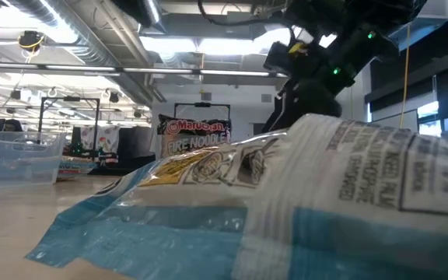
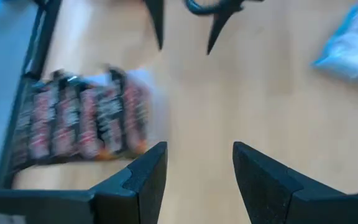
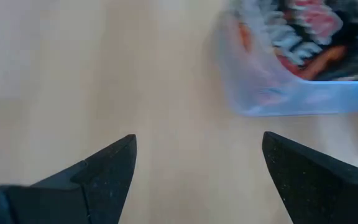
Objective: Sort Maruchan noodles
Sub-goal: Put the blue noodle pack into the black bin
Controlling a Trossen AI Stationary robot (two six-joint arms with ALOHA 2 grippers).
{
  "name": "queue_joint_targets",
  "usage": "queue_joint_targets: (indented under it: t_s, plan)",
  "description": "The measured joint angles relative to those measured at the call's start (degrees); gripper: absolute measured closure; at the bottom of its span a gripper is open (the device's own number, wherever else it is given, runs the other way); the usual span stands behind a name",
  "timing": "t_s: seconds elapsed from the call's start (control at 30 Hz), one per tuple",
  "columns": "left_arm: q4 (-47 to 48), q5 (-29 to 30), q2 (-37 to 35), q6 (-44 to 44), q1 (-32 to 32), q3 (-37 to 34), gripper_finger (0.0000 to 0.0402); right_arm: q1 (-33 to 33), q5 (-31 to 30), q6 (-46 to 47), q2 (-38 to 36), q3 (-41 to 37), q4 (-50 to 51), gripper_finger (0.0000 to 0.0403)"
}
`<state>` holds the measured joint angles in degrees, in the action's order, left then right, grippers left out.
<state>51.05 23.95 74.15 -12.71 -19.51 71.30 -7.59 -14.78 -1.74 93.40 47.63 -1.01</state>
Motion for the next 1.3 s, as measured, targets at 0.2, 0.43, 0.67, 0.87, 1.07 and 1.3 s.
queue_joint_targets:
  t_s: [0.2,0.43,0.67,0.87,1.07,1.3]
  plan:
    - [-19.42,0.54,-3.94,-3.65,-6.97,-16.08,0.0225,-3.83,7.49,7.68,-3.45,0.01,2.31,0.0070]
    - [-38.65,-1.38,0.29,-5.18,-10.70,-25.13,0.0225,-9.53,15.39,23.43,-3.44,0.03,2.16,0.0070]
    - [-51.32,-1.78,9.60,-6.45,-12.53,-26.27,0.0225,-17.84,14.87,28.54,-1.21,-0.01,-0.56,0.0070]
    - [-58.47,-2.63,16.80,-6.87,-12.81,-26.29,0.0225,-23.98,11.36,27.08,3.40,-0.03,-9.81,0.0070]
    - [-61.37,-2.51,19.62,-8.05,-12.79,-26.27,0.0225,-25.18,10.83,25.71,7.67,-0.01,-16.34,0.0070]
    - [-61.82,-1.87,19.98,-7.87,-12.62,-26.24,0.0225,-24.91,8.69,23.97,11.40,-0.01,-17.85,0.0070]
